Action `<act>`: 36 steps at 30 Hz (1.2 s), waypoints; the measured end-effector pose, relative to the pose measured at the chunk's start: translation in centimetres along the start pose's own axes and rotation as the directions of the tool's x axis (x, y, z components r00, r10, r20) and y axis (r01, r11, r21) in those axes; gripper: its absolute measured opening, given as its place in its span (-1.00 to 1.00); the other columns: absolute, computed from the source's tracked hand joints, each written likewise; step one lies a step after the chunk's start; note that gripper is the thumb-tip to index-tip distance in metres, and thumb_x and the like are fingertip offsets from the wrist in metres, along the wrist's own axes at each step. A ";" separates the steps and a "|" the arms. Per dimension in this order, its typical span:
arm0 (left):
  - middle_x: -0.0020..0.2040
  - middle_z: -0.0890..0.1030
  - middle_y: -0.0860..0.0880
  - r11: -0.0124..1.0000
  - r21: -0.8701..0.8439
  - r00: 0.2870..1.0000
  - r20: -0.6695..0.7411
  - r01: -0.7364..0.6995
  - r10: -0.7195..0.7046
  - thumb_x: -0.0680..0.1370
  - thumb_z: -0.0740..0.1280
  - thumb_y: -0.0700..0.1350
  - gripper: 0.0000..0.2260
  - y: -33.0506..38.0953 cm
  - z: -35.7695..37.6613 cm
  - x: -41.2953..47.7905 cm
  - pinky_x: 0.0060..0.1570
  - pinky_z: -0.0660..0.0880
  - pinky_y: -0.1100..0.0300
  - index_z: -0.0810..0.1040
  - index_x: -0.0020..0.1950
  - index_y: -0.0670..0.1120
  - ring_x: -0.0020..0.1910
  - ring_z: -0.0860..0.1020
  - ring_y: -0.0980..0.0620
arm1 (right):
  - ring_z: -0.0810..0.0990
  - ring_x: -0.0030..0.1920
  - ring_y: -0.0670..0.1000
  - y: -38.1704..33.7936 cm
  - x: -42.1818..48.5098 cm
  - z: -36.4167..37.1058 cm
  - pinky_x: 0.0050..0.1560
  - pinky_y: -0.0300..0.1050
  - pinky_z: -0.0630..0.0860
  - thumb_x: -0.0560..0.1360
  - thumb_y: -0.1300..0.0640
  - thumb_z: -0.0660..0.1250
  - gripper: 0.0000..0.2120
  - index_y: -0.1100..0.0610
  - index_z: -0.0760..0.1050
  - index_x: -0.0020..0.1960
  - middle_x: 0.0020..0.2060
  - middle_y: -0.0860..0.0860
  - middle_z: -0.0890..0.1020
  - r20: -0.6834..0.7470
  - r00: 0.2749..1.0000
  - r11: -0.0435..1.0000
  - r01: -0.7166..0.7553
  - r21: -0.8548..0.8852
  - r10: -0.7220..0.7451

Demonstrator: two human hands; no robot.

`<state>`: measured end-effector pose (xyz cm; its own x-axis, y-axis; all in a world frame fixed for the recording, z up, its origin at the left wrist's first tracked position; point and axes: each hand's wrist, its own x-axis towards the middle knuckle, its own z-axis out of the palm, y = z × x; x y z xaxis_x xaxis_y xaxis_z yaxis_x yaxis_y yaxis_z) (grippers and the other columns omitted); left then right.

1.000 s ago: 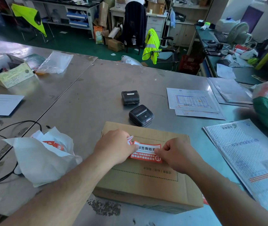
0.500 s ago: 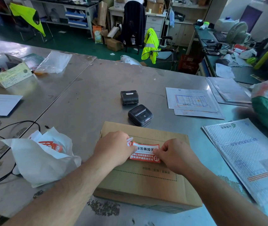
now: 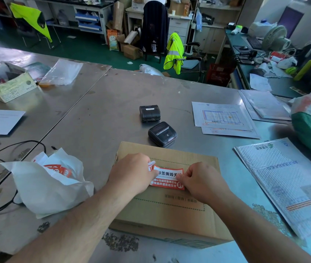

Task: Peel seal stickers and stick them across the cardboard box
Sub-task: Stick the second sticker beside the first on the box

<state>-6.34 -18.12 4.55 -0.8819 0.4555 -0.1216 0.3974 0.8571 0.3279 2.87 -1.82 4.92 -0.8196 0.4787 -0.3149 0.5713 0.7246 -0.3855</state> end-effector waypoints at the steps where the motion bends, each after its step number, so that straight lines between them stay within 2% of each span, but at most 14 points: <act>1: -0.33 0.47 0.04 1.000 0.006 1.000 0.000 0.000 0.000 0.49 0.32 0.18 -0.65 0.0 0.0 0.0 -0.44 0.23 0.19 0.41 -0.30 -0.06 -0.32 0.45 -0.01 | 0.61 -0.34 0.02 0.0 0.0 0.0 -0.41 -0.18 0.38 0.54 -0.17 0.33 -0.59 0.11 0.53 -0.33 -0.37 0.00 0.64 0.001 1.000 1.000 -0.001 -0.002 0.001; 7: -0.33 0.49 0.05 0.999 0.037 1.000 0.012 -0.004 0.003 0.49 0.33 0.17 -0.64 0.1 0.2 -0.1 -0.43 0.27 0.19 0.37 -0.33 -0.05 -0.32 0.48 -0.02 | 0.66 -0.25 0.03 0.0 -0.1 0.0 -0.34 -0.16 0.45 0.54 -0.17 0.32 -0.63 0.10 0.55 -0.26 -0.30 0.01 0.68 0.004 1.000 1.000 0.006 -0.017 -0.006; 14: -0.31 0.51 0.05 0.999 0.054 1.000 0.006 -0.006 0.006 0.49 0.33 0.20 -0.64 0.1 0.3 0.0 -0.43 0.29 0.19 0.39 -0.31 -0.04 -0.32 0.49 -0.01 | 0.62 -0.24 0.01 -0.1 0.1 0.1 -0.35 -0.17 0.43 0.54 -0.18 0.31 -0.67 0.08 0.53 -0.16 -0.23 0.01 0.65 0.020 1.000 0.998 0.002 -0.070 -0.001; 19: -0.34 0.39 0.07 0.999 0.051 1.000 0.009 0.004 -0.004 0.47 0.34 0.25 -0.56 -0.5 0.4 0.1 -0.43 0.22 0.17 0.29 -0.35 -0.03 -0.32 0.41 -0.01 | 0.50 -0.37 -0.01 0.3 0.4 -0.3 -0.44 -0.16 0.31 0.51 -0.21 0.35 -0.60 0.08 0.39 -0.27 -0.34 0.01 0.54 0.045 0.998 0.994 -0.026 -0.102 0.031; 24: -0.34 0.40 0.07 0.998 0.051 1.000 -0.007 0.021 -0.021 0.48 0.27 0.29 -0.55 -0.6 0.6 0.4 -0.44 0.21 0.18 0.28 -0.35 -0.03 -0.34 0.40 0.00 | 0.60 -0.30 0.08 0.5 1.1 -0.1 -0.40 -0.15 0.38 0.50 -0.27 0.30 -0.56 0.10 0.45 -0.25 -0.39 0.04 0.56 0.052 0.997 0.993 -0.059 -0.103 0.065; 29: -0.38 0.36 0.07 0.998 0.056 0.998 -0.044 0.043 -0.040 0.51 0.26 0.29 -0.52 -0.5 0.5 1.1 -0.42 0.21 0.17 0.25 -0.37 -0.04 -0.31 0.41 -0.03 | 0.59 -0.49 0.02 0.0 1.8 -0.3 -0.35 -0.16 0.49 0.55 -0.27 0.21 -0.50 0.15 0.48 -0.25 -0.50 0.06 0.56 0.079 0.988 0.989 -0.126 -0.078 0.132; 34: -0.38 0.32 0.07 0.997 0.065 0.999 -0.041 0.038 -0.035 0.49 0.28 0.31 -0.50 -0.8 0.3 1.4 -0.40 0.20 0.17 0.21 -0.37 -0.04 -0.27 0.41 -0.05 | 0.57 -0.54 0.00 -0.1 1.4 -0.8 -0.43 -0.18 0.41 0.55 -0.26 0.23 -0.51 0.15 0.47 -0.27 -0.54 0.05 0.56 0.108 0.989 0.991 -0.095 -0.094 0.105; 36: -0.35 0.35 0.06 0.996 0.084 1.000 -0.019 0.024 -0.023 0.45 0.31 0.33 -0.49 -1.1 0.0 1.3 -0.40 0.21 0.18 0.23 -0.37 -0.04 -0.27 0.42 -0.05 | 0.59 -0.50 0.00 0.0 1.0 -1.2 -0.41 -0.19 0.43 0.53 -0.25 0.29 -0.54 0.13 0.47 -0.26 -0.51 0.04 0.60 0.136 0.989 0.992 -0.045 -0.115 0.061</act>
<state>-7.97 -18.49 3.99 -0.8954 0.4311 -0.1111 0.3958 0.8851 0.2448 2.04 -0.74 5.62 -0.7697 0.4502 -0.4526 0.5992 0.7542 -0.2686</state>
